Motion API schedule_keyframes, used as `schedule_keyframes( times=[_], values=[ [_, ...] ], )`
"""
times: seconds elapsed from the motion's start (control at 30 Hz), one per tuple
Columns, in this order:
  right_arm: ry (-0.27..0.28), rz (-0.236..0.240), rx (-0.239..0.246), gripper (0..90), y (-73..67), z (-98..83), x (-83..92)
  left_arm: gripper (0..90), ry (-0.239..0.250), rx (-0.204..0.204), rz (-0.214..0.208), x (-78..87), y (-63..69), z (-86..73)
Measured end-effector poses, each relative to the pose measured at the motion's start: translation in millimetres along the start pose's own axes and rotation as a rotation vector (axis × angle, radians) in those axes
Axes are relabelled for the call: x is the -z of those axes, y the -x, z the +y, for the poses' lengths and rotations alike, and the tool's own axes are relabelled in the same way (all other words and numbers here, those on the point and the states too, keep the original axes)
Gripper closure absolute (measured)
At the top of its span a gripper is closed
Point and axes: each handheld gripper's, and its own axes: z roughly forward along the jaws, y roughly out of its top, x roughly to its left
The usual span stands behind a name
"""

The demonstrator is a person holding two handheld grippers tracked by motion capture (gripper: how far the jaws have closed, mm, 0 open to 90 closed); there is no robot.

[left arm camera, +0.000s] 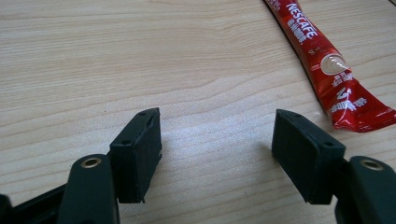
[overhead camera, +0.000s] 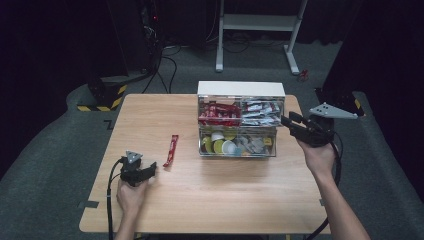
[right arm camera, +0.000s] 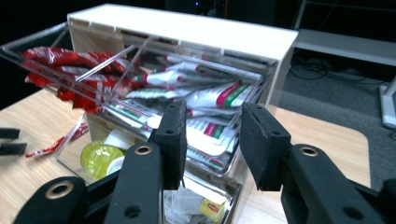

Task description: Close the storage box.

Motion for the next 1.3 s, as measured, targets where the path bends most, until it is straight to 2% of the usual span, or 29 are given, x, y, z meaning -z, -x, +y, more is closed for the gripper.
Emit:
schedule_keyframes(
  times=[0.2,0.4,0.43,0.47,0.63,0.9,0.93,1.2,1.3],
  values=[
    [0.012,0.007,-0.012,62.2,2.1,-6.9,-3.4,33.3,0.001,0.001,0.000,0.0,-0.1,0.0],
    [0.012,-0.004,-0.012,59.3,4.1,-7.6,5.8,33.3,0.000,0.000,0.000,0.0,-0.1,0.0],
    [0.010,-0.028,-0.001,59.4,5.0,-10.5,9.3,33.3,0.000,0.000,0.000,0.0,0.0,0.0],
    [0.010,-0.028,-0.001,59.4,5.0,-10.5,9.3,33.3,0.000,-0.001,0.001,0.0,0.0,0.0],
    [0.023,-0.040,-0.034,58.8,13.9,-20.8,16.3,33.3,0.001,0.001,0.000,-0.2,0.4,0.0],
    [0.027,-0.043,-0.078,57.3,21.0,-44.8,15.8,33.1,-0.001,-0.002,0.000,-0.1,0.4,0.1],
    [0.030,-0.041,-0.096,57.0,23.5,-52.4,14.7,33.0,-0.001,-0.002,0.000,-0.1,0.4,0.1],
    [0.018,-0.051,-0.131,55.3,28.1,-76.1,9.8,33.0,-0.001,-0.002,0.000,-0.2,0.5,0.1],
    [-0.006,-0.065,-0.154,54.4,29.9,-92.9,2.0,33.0,0.000,-0.001,0.000,-0.2,0.5,0.0]
  ],
)
